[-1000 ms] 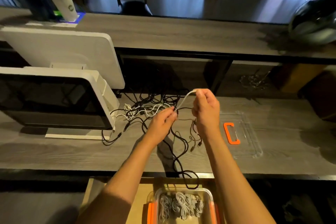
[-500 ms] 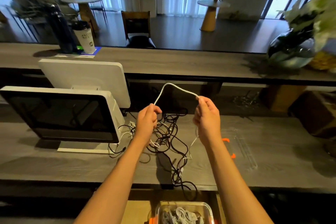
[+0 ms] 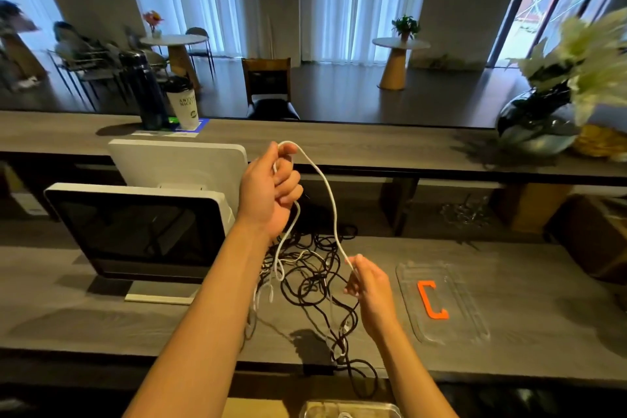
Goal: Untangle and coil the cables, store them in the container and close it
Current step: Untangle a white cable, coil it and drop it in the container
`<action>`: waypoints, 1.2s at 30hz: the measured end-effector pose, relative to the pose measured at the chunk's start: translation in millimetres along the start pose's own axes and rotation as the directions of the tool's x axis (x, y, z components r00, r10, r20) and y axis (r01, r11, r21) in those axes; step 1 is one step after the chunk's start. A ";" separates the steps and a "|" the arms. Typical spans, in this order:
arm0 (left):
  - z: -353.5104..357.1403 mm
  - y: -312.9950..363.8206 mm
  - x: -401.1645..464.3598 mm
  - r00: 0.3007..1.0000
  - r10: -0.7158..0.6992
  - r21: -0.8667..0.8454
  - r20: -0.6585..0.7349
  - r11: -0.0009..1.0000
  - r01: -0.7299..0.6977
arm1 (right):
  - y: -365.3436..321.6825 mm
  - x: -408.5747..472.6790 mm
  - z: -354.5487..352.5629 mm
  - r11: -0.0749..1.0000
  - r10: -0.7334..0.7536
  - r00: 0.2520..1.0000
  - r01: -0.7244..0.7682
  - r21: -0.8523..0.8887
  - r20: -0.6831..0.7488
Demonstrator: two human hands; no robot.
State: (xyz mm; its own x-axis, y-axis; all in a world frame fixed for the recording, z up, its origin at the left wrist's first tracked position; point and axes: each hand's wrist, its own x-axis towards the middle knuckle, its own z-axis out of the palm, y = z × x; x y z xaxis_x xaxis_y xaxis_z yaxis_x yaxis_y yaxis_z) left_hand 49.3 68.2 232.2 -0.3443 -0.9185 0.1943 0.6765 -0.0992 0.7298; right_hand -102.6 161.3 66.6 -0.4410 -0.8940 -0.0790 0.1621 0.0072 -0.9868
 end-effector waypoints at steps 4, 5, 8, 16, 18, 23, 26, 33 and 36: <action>2.4 5.5 -2.1 0.997 0.074 -0.027 0.009 0.997 -0.074 | 13.5 -6.7 -2.3 0.999 -0.034 0.999 0.035 -0.029 0.034; 2.4 5.0 -2.5 0.996 0.090 0.032 -0.002 0.995 -0.090 | 10.1 -5.7 -0.6 0.999 -0.035 0.999 0.036 -0.009 0.039; -2.6 -5.8 -3.7 0.992 0.108 0.282 -0.058 0.955 -0.087 | -15.7 4.5 10.6 0.989 0.000 1.000 0.001 0.146 -0.002; -18.5 -55.8 -12.6 0.973 0.003 0.600 -0.230 0.787 0.140 | -144.2 29.7 51.5 0.797 -0.168 0.980 0.073 0.600 0.104; -13.5 -58.7 -14.9 0.983 -0.063 0.583 -0.174 0.798 0.154 | -166.9 33.3 58.6 0.800 -0.213 0.970 0.106 0.591 0.115; -3.2 -49.9 -21.0 0.976 -0.217 0.300 -0.002 0.931 0.207 | -179.6 43.0 62.1 0.846 -0.232 0.970 0.168 0.506 0.066; -1.2 -43.2 -19.2 0.978 -0.207 0.255 -0.011 0.945 0.203 | -164.0 44.8 56.1 0.858 -0.142 0.988 0.097 0.504 0.051; 20.8 -13.5 -0.7 0.988 -0.145 -0.075 -0.050 0.987 0.141 | -97.3 14.7 55.6 0.926 0.032 0.917 -0.177 0.334 0.399; 21.8 -2.9 12.9 0.987 -0.132 -0.137 -0.094 0.983 0.119 | -81.2 -11.9 62.4 0.969 0.065 0.852 -0.178 0.171 0.519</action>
State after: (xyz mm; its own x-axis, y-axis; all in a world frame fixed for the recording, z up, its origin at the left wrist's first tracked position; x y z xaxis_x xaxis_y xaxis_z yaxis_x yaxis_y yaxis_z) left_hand 28.7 65.0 246.8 -0.3681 -0.9292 0.0334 0.7136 -0.2593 0.6508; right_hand -55.4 143.4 156.5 0.0925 -0.9940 -0.0582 0.3863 0.0897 -0.9180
